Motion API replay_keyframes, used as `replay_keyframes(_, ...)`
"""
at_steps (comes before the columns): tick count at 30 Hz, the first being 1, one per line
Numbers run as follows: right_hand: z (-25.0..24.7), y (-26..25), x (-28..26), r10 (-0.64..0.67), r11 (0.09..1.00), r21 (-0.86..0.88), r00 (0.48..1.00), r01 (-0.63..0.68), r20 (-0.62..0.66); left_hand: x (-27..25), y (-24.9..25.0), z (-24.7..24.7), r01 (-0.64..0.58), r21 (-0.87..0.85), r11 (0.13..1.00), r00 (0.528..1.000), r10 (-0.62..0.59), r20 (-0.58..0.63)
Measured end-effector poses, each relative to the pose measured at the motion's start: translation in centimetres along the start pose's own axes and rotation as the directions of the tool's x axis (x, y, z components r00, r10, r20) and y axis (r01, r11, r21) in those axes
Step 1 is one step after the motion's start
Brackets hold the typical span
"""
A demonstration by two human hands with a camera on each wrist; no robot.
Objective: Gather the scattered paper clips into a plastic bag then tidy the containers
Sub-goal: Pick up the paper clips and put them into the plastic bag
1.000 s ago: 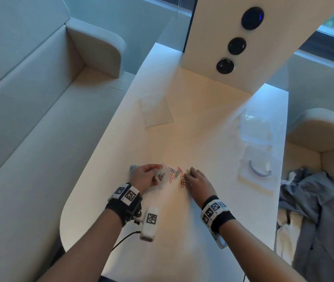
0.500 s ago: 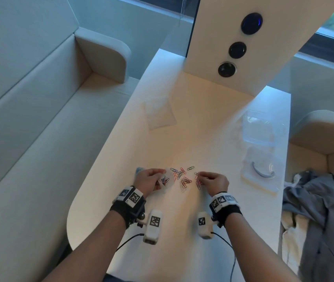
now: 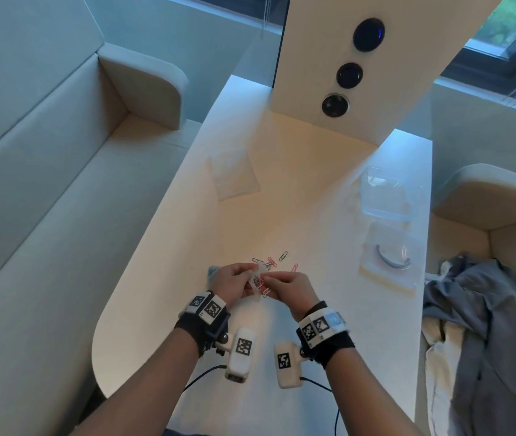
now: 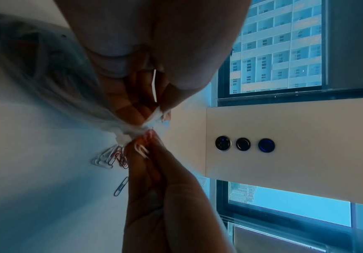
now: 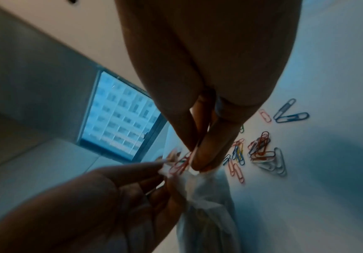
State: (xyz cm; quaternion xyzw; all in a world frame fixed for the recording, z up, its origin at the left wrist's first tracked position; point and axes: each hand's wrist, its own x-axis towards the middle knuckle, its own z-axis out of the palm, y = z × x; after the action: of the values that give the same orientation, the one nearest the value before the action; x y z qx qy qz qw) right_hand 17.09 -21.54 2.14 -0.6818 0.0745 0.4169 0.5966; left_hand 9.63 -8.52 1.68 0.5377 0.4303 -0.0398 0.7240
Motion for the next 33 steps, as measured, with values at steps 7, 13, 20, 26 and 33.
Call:
replay_keyframes(7,0.6,-0.9,-0.3,-0.023,0.959,-0.283,0.999,0.03,0.025,-0.2,-0.2,0.1,-0.035,0.039,0.999,0.999,0.034,0.024)
replay_keyframes(13,1.1,-1.7,-0.5,-0.288,0.773,-0.608,0.954,0.179,-0.086,-0.5,0.1,0.4,-0.043,-0.005,0.999,0.998,0.043,0.038)
replay_keyframes(20,1.6,-2.6,-0.3,-0.229,0.689,-0.704,0.973,0.171,0.012,-0.4,0.2,0.5,-0.043,-0.023,0.999,0.999,0.043,0.027)
replay_keyframes(26,2.3,-2.2,-0.3,-0.269,0.473,-0.862,0.962,0.182,0.056,-0.5,0.4,0.5,-0.027,-0.045,0.999,0.999,0.029,0.04)
replay_keyframes(33,1.8,-2.6,-0.6,-0.321,0.523,-0.828,0.947,0.202,0.028,-0.6,0.3,0.2,-0.005,-0.037,0.999,0.998,0.007,0.055)
